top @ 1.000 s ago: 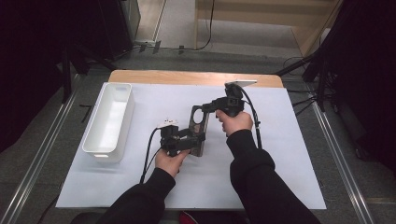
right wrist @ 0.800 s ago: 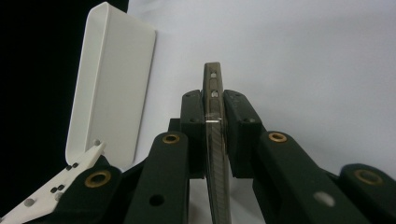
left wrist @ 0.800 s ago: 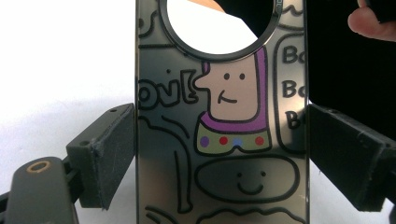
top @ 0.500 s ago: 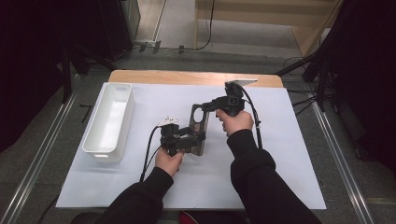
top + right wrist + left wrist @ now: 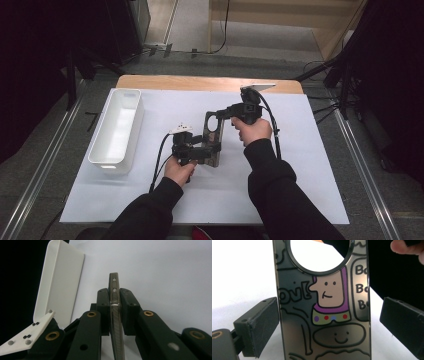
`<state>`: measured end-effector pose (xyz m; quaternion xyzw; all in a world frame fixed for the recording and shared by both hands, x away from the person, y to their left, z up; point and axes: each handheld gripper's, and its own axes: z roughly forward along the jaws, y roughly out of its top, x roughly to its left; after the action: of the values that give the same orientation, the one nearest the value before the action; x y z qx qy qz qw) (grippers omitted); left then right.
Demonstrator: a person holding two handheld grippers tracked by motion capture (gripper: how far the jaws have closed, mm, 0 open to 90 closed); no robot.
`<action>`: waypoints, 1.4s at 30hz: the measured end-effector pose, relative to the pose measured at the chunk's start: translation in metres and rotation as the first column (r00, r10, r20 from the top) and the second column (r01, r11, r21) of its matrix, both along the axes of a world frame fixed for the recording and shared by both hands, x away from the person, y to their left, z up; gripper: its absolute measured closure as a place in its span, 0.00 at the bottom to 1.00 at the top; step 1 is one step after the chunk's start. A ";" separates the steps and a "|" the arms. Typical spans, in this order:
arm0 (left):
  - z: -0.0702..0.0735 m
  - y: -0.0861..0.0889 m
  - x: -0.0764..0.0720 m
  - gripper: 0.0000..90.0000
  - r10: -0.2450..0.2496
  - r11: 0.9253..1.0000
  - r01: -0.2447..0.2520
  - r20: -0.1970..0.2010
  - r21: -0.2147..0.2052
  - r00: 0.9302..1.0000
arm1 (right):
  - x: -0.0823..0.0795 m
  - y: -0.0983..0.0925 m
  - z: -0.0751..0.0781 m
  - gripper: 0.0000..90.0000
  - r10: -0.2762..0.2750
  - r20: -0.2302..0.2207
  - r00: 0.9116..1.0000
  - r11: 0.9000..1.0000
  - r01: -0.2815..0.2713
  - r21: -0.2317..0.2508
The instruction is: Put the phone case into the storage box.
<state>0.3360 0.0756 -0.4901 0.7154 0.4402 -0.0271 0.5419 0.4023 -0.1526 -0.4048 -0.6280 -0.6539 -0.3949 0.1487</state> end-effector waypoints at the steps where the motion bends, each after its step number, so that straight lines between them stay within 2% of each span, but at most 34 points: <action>1: 0.001 0.001 0.000 0.03 0.001 1.000 -0.001 -0.006 -0.003 1.000 | 0.000 -0.001 0.001 0.86 0.001 -0.001 1.000 1.000 -0.001 -0.001; 5: 0.003 0.006 0.002 0.03 -0.003 1.000 0.003 -0.016 -0.007 1.000 | -0.001 -0.003 0.002 0.86 0.006 0.008 1.000 1.000 -0.006 -0.001; 7: 0.006 0.007 0.004 0.03 -0.020 1.000 0.021 -0.025 0.008 0.999 | -0.002 -0.004 0.003 0.86 0.006 0.007 1.000 1.000 -0.006 -0.004; 11: 0.013 0.007 0.004 0.03 -0.039 0.998 0.039 -0.008 0.056 0.999 | -0.003 -0.005 0.004 0.86 0.015 0.019 1.000 1.000 -0.015 -0.010; 15: 0.017 0.011 0.004 0.05 -0.033 0.999 0.033 -0.002 0.041 0.999 | -0.005 -0.005 0.005 0.86 0.031 0.028 0.999 0.999 -0.031 -0.016; 18: 0.021 0.012 0.005 0.05 -0.043 0.996 0.043 0.001 0.075 0.999 | -0.006 -0.005 0.006 0.86 0.039 0.043 0.998 0.999 -0.038 -0.016; 21: 0.027 0.015 0.005 0.05 -0.062 0.995 0.061 0.014 0.075 0.998 | -0.008 -0.006 0.008 0.86 0.046 0.052 0.998 0.999 -0.046 -0.011; 24: 0.034 0.017 0.004 0.09 -0.057 0.996 0.055 0.028 0.073 0.998 | -0.009 -0.007 0.010 0.86 0.066 0.073 0.995 0.998 -0.065 -0.010; 26: 0.038 0.018 0.004 0.16 -0.044 0.993 0.040 0.037 0.107 0.998 | -0.011 -0.007 0.010 0.86 0.077 0.081 0.994 0.997 -0.076 -0.012; 29: 0.042 0.018 0.004 0.16 -0.075 0.988 0.068 0.047 0.141 0.996 | -0.013 -0.007 0.010 0.86 0.096 0.095 0.991 0.995 -0.096 -0.010; 32: 0.044 0.021 0.004 0.16 -0.098 0.988 0.093 0.032 0.120 0.995 | -0.015 -0.007 0.010 0.86 0.109 0.107 0.988 0.994 -0.108 -0.010; 36: 0.046 0.024 0.005 0.16 -0.117 0.987 0.113 0.034 0.118 0.993 | -0.017 -0.006 0.010 0.86 0.123 0.121 0.985 0.992 -0.123 -0.005; 40: 0.050 0.026 0.005 0.16 -0.124 0.981 0.117 0.039 0.154 0.991 | -0.020 -0.004 0.011 0.86 0.144 0.145 0.979 0.989 -0.145 -0.002; 42: 0.052 0.027 0.005 0.16 -0.128 0.981 0.120 0.041 0.155 0.991 | -0.021 -0.003 0.010 0.86 0.159 0.155 0.975 0.987 -0.161 0.000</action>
<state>0.3410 0.1025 -0.4380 0.7811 0.3817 -0.0090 0.4941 0.3809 -0.1560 -0.3944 -0.5399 -0.7095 -0.4329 0.1328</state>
